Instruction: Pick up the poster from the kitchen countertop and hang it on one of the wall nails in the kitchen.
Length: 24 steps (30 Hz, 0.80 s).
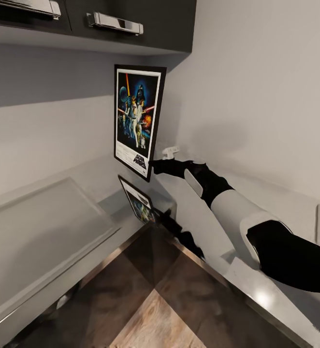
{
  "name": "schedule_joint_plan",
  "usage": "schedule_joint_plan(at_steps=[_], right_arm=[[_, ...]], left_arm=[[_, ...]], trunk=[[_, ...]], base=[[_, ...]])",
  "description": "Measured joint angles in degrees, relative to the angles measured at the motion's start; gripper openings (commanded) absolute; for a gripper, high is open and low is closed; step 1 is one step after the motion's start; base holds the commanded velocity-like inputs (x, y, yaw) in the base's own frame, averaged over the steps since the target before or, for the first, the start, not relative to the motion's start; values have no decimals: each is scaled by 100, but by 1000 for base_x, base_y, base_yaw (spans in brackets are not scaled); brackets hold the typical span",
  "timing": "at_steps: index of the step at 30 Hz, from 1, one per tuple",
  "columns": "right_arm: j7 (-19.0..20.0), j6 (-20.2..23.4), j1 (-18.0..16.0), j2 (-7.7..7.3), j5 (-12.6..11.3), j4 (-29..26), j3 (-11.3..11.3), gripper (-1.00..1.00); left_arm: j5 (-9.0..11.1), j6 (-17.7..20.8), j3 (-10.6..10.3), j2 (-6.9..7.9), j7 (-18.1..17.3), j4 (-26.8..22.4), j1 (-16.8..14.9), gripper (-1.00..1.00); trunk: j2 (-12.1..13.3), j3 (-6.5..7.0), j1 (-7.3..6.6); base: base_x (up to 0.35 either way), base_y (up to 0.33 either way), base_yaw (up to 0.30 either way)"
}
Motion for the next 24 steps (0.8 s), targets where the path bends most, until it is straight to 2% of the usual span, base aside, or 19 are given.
schedule_joint_plan(at_steps=[21, 24], right_arm=[[12, -36, 15, 0, 0, 0, 1, -100], [22, -277, 15, 0, -1, 0, 5, -100]], left_arm=[[0, 0, 0, 0, 0, 0, 0, 100], [0, 0, 0, 0, 0, 0, 0, 100]], trunk=[[0, 0, 1], [0, 0, 1]], base=[[-329, 0, 0], [-336, 0, 0]])
